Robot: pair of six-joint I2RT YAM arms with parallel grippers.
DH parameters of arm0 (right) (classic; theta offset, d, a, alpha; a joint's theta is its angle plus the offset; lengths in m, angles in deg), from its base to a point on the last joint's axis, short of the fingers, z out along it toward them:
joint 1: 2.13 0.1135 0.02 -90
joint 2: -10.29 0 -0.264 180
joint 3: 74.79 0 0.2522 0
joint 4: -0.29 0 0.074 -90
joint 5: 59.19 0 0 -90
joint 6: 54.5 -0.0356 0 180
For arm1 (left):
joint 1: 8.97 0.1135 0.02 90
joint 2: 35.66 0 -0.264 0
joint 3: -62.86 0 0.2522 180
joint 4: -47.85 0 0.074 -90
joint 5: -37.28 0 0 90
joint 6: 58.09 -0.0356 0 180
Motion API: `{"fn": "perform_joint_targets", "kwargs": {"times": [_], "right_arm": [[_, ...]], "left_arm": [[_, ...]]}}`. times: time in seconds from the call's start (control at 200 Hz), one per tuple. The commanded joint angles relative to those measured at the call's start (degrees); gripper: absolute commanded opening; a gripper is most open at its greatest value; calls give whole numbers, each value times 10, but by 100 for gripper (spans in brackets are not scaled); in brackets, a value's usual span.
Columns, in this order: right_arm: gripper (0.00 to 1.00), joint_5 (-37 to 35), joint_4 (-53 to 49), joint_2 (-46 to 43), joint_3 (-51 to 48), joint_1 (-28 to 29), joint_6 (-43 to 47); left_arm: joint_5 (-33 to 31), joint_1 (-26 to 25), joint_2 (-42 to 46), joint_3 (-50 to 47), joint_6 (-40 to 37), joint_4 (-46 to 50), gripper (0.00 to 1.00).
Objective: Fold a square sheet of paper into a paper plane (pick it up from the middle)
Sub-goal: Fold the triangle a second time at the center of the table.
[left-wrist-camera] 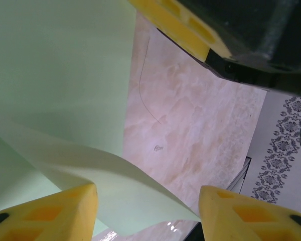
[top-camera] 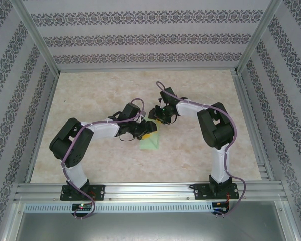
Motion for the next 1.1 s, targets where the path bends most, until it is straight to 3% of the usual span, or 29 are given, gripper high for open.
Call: {"fn": "perform_joint_targets", "kwargs": {"times": [0.0, 0.17, 0.315, 0.619, 0.824, 1.094], "right_arm": [[44, 49, -10, -29, -1, -3, 11], [48, 77, 5, -74, -6, -11, 8], [51, 60, 11, -134, -51, -27, 12], [46, 56, 3, -221, -174, -51, 54], [39, 89, 2, -214, -197, -35, 85], [38, 98, -7, -168, -182, -7, 95]], "left_arm": [[-11, 1, -12, -2, 5, -25, 58], [-15, 2, -20, -2, 7, -26, 60], [-18, 4, -23, -4, 6, -26, 61], [-33, 4, -13, -12, -1, -7, 56], [-38, 4, -7, -18, -2, 1, 46], [-42, 4, 0, -18, -4, 11, 43]]}}
